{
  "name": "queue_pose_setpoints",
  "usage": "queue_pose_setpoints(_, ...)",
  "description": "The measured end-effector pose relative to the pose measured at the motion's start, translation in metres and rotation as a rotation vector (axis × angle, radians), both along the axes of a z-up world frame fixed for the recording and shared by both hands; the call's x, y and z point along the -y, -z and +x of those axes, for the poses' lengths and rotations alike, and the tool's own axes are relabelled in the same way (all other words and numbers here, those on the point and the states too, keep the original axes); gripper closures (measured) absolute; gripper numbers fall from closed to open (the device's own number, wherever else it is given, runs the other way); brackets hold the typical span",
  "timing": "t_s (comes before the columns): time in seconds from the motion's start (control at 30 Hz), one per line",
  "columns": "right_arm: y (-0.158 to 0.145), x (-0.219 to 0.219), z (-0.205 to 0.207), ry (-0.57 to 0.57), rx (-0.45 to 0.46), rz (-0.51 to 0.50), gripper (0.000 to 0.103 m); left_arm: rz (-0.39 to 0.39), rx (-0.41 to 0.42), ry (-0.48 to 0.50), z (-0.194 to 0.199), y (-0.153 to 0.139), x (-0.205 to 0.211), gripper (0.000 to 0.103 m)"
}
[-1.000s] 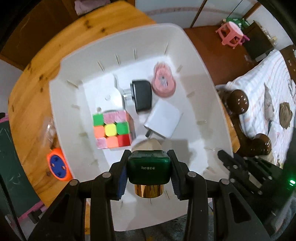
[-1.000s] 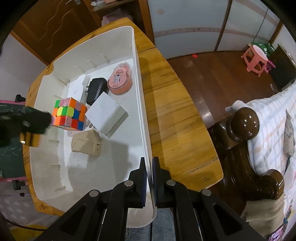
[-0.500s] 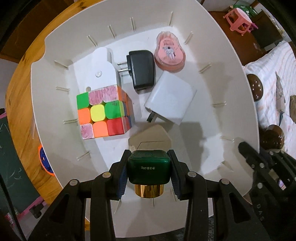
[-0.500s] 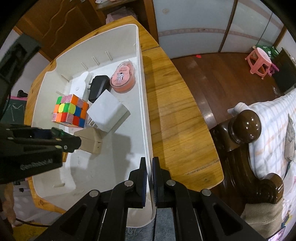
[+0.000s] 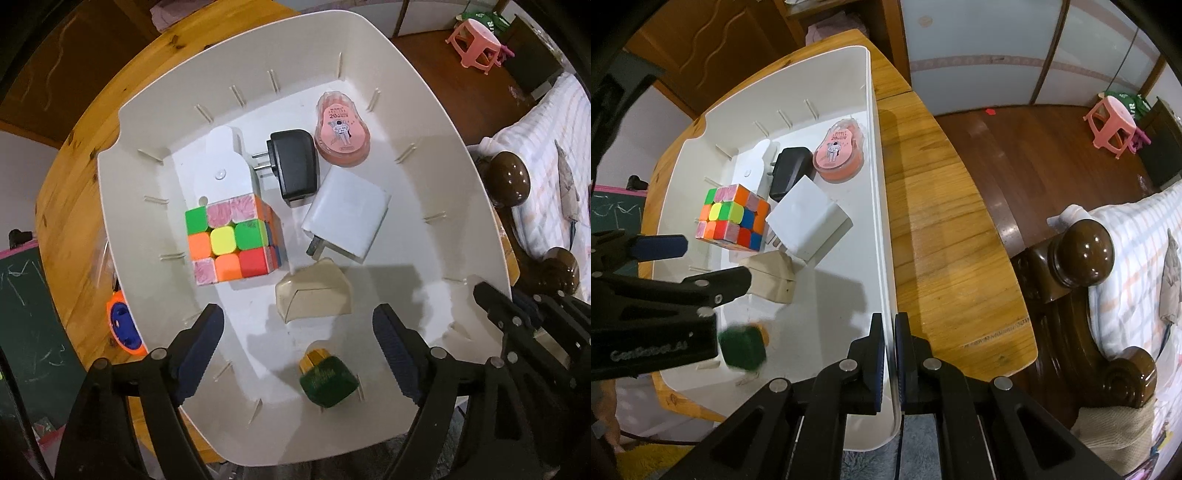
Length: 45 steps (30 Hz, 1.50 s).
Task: Organize rigid objects
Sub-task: 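Carry the green-capped cylinder into the tray and open the left gripper, then move the left tool back over the table to the orange cord reel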
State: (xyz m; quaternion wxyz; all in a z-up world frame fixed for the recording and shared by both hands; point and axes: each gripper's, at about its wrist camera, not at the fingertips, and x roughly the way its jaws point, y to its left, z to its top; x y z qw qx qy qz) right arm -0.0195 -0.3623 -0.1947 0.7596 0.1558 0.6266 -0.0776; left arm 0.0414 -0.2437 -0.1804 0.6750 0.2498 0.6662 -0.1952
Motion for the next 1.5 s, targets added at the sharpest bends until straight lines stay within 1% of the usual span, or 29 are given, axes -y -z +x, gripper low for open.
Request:
queue_pose_setpoints(0.1, 0.0, 0.0, 0.0, 0.0, -0.001, -0.002, 0.098, -0.006, 0.003, -0.008, 0.003, -0.007, -0.003, 0.018)
queue_pose_setpoints(0.23, 0.0, 0.0, 0.001, -0.002, -0.005, -0.007, 0.098, -0.022, 0.011, -0.036, 0.008, -0.016, -0.02, 0.018)
queue_pose_setpoints(0.63, 0.001, 0.002, 0.005, 0.004, -0.009, 0.002, 0.098, -0.08, 0.075, -0.142, 0.016, -0.046, -0.066, 0.018)
queue_pose_setpoints(0.73, 0.0, 0.002, 0.005, 0.001, -0.004, 0.003, 0.098, -0.102, 0.096, -0.172, 0.018, -0.059, -0.082, 0.018)
queue_pose_setpoints(0.83, -0.001, 0.002, 0.006, -0.002, 0.002, 0.007, 0.099, -0.137, 0.126, -0.227, 0.026, -0.076, -0.104, 0.018)
queue_pose_setpoints(0.97, -0.001, 0.004, 0.005, 0.008, 0.006, 0.019, 0.099, -0.175, 0.179, -0.334, 0.042, -0.1, -0.144, 0.018)
queue_pose_setpoints(1.1, -0.001, 0.003, 0.005, 0.017, 0.003, 0.003, 0.099, -0.188, 0.218, -0.426, 0.056, -0.112, -0.182, 0.018)
queue_pose_setpoints(1.2, -0.002, 0.002, 0.005, 0.02, 0.002, -0.007, 0.099, -0.185, 0.222, -0.478, 0.064, -0.108, -0.205, 0.017)
queue_pose_setpoints(1.27, -0.002, 0.001, 0.005, 0.024, 0.001, -0.013, 0.099, -0.187, 0.207, -0.51, 0.068, -0.101, -0.217, 0.017)
queue_pose_setpoints(1.37, -0.002, 0.0, 0.006, 0.032, -0.004, -0.024, 0.099, -0.208, 0.149, -0.541, 0.072, -0.082, -0.225, 0.015)
queue_pose_setpoints(1.4, -0.002, -0.001, 0.006, 0.034, -0.007, -0.029, 0.099, -0.214, 0.13, -0.548, 0.074, -0.076, -0.226, 0.011)
queue_pose_setpoints(1.47, -0.002, -0.001, 0.006, 0.04, -0.011, -0.036, 0.099, -0.23, 0.09, -0.563, 0.077, -0.061, -0.227, 0.006)
queue_pose_setpoints(1.5, -0.002, -0.001, 0.007, 0.043, -0.012, -0.037, 0.098, -0.229, 0.073, -0.569, 0.079, -0.053, -0.227, 0.006)
